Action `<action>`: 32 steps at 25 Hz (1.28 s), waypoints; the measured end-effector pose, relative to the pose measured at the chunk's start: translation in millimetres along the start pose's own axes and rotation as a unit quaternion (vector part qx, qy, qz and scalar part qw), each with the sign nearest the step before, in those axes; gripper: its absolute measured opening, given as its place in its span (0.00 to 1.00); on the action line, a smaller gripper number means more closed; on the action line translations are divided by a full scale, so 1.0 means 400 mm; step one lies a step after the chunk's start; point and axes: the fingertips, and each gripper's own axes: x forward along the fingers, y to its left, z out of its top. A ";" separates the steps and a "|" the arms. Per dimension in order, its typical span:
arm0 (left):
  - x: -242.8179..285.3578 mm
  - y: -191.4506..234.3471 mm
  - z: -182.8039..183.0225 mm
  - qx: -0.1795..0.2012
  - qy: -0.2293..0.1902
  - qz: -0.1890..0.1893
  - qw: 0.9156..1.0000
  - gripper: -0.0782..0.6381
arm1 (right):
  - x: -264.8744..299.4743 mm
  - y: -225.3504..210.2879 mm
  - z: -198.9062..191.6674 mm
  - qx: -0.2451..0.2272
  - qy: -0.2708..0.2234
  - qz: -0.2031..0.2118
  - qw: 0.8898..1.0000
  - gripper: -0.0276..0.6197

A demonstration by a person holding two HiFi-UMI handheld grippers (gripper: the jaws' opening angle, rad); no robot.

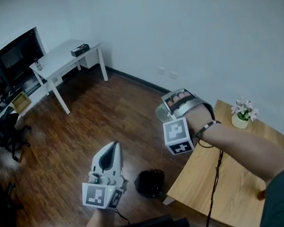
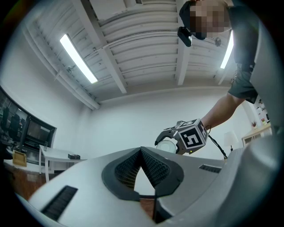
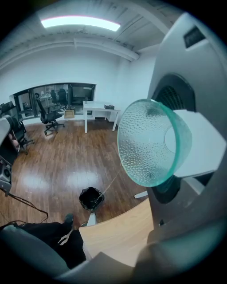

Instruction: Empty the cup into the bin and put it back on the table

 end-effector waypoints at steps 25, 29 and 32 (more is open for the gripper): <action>-0.023 0.027 -0.014 0.006 0.005 0.012 1.000 0.10 | -0.013 -0.072 0.044 -0.084 0.016 -0.067 0.994 0.65; -0.023 0.023 -0.015 0.008 0.005 0.010 1.000 0.10 | -0.006 -0.081 0.061 -0.103 0.012 -0.098 0.990 0.65; -0.023 0.021 -0.013 0.006 0.005 0.011 1.000 0.10 | -0.013 -0.076 0.064 -0.109 0.011 -0.094 0.990 0.65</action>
